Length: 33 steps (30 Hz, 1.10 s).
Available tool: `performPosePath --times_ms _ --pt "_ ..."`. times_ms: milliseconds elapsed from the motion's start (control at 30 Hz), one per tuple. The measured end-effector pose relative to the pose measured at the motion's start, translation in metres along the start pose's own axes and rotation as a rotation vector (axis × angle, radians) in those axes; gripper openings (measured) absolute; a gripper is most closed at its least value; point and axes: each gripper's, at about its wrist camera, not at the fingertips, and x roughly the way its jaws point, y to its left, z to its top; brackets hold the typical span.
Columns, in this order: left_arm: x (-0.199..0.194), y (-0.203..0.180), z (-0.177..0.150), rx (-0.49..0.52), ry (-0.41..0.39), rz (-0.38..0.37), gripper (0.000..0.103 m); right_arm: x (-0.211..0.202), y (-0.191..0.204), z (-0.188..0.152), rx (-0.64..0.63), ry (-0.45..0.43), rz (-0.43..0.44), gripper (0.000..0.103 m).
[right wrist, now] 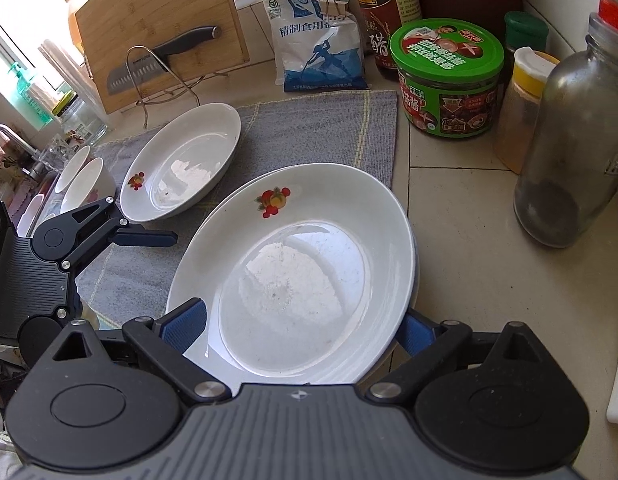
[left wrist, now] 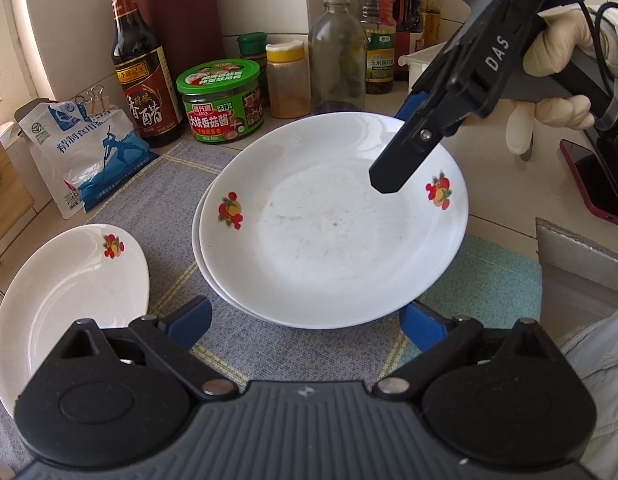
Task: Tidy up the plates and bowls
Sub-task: 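Lower the white plate onto the stained plate and open the right tool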
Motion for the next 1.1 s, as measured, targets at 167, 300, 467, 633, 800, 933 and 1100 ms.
performPosePath --times_ms 167,300,467,633,800,933,1100 --pt "-0.002 0.000 -0.002 -0.010 -0.008 0.012 0.100 -0.001 0.006 -0.003 -0.001 0.004 -0.032 0.100" --pt "-0.002 0.002 -0.004 -0.033 0.000 0.034 0.100 0.000 0.007 -0.005 0.000 0.011 -0.073 0.100" --pt "-0.007 0.007 -0.009 -0.074 -0.008 0.046 0.100 -0.004 0.007 -0.009 0.015 -0.013 -0.091 0.103" --pt "-0.024 0.012 -0.020 -0.160 -0.047 0.076 0.100 -0.014 0.022 -0.008 -0.024 -0.058 -0.123 0.103" --pt "-0.046 0.019 -0.038 -0.301 -0.087 0.152 0.100 -0.015 0.049 -0.008 -0.130 -0.109 -0.163 0.103" --pt "-0.059 0.024 -0.056 -0.398 -0.089 0.298 0.100 -0.006 0.068 -0.004 -0.188 -0.125 -0.150 0.103" --pt "-0.063 0.038 -0.076 -0.534 -0.074 0.379 0.100 0.012 0.084 0.004 -0.229 -0.104 -0.107 0.103"
